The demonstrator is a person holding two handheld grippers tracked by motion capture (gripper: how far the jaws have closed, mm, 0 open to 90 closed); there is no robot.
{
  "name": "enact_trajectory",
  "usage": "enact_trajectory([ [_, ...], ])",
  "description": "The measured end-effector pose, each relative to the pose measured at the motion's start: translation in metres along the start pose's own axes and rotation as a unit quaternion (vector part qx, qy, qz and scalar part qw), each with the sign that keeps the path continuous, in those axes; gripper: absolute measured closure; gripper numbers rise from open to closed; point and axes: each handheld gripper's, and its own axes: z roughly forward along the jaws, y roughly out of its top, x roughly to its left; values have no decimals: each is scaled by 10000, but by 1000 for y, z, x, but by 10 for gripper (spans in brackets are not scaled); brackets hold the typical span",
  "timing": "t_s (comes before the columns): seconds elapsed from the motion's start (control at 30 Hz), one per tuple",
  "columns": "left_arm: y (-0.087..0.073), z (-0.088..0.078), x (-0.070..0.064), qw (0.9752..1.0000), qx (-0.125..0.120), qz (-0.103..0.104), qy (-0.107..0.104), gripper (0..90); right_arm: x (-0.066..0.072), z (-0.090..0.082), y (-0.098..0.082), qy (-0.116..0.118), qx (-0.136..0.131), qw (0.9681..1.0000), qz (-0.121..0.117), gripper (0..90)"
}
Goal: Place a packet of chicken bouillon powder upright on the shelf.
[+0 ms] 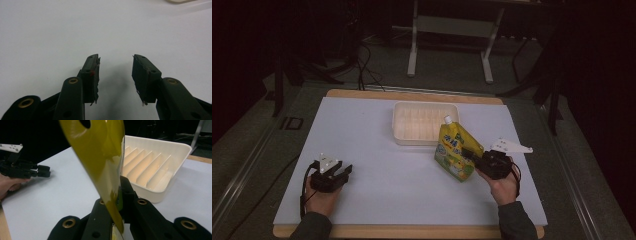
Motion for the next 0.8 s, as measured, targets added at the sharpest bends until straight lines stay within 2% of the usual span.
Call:
enact_trajectory([
  [0.27, 0, 0, 0, 10000, -1, -9, 2, 568, -2, 0, 6, -128, -170, 9997, 114, 900],
  [0.43, 0, 0, 0, 10000, -8, -8, 2, 568, 1, 6, 11, -113, -17, 9999, -11, 899],
  [0.6, 0, 0, 0, 10000, -3, -3, 1, 568, 3, 13, 14, -234, -55, 9997, -22, 899],
  [0.8, 0, 0, 0, 10000, -10, -7, -1, 568, 4, 17, 19, -432, -232, 9988, 60, 899],
])
